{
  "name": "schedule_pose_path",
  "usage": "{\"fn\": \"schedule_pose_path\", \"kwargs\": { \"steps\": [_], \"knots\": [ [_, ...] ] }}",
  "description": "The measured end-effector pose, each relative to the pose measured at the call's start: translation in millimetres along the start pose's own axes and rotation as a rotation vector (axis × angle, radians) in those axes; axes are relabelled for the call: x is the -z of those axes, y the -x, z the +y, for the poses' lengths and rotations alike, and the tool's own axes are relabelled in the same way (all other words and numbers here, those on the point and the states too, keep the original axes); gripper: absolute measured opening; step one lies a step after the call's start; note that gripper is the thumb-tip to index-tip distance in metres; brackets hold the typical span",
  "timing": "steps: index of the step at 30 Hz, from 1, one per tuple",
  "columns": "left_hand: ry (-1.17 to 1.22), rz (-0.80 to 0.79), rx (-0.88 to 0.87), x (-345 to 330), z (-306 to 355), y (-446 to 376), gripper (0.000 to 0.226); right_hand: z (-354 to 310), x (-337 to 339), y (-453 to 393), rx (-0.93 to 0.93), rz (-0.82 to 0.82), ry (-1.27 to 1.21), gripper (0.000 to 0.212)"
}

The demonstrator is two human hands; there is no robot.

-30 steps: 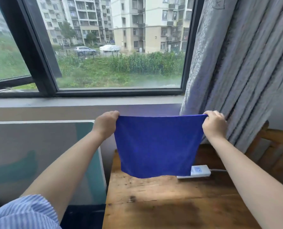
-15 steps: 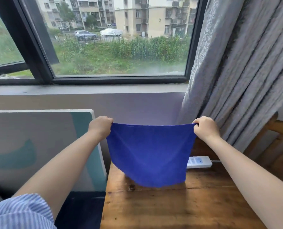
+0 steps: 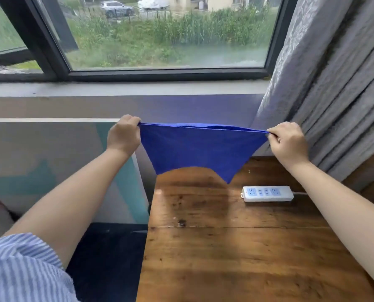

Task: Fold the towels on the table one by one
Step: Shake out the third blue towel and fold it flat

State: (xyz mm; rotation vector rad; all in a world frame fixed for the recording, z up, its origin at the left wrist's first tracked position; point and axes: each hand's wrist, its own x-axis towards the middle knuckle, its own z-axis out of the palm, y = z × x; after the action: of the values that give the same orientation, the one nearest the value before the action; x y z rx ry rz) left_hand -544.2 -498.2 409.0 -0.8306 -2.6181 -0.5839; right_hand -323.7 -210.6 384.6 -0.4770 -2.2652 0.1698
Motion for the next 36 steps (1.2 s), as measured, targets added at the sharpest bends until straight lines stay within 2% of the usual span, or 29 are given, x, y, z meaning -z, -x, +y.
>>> {"fn": "schedule_pose_path", "kwargs": {
  "steps": [2,5,9,14,17,21,30,36],
  "knots": [
    [-0.043,-0.095,-0.063,-13,-14,30,0.025,8,-2,28,0.129,-0.053,0.011,0.007],
    [-0.146,-0.364,-0.132,-43,-37,88,0.025,13,-12,85,0.258,-0.237,0.018,0.003],
    [-0.384,-0.739,-0.208,-84,-51,160,0.025,18,-26,168,0.337,-0.542,0.086,0.026],
    [-0.578,-1.054,-0.376,-117,-50,227,0.021,13,-29,253,0.364,-0.92,0.168,0.041],
    [-0.589,-1.187,-0.456,-128,-55,257,0.021,11,-27,291,0.392,-1.036,0.174,0.04],
    [-0.564,-1.263,-0.542,-137,-61,292,0.025,3,-24,321,0.473,-1.059,0.159,0.028],
    [-0.55,-1.393,-0.631,-151,-81,340,0.029,-14,-15,362,0.577,-1.197,0.202,0.035],
    [-0.514,-1.399,-0.677,-155,-86,351,0.029,-22,-15,370,0.584,-1.186,0.228,0.031]
  ]
}}
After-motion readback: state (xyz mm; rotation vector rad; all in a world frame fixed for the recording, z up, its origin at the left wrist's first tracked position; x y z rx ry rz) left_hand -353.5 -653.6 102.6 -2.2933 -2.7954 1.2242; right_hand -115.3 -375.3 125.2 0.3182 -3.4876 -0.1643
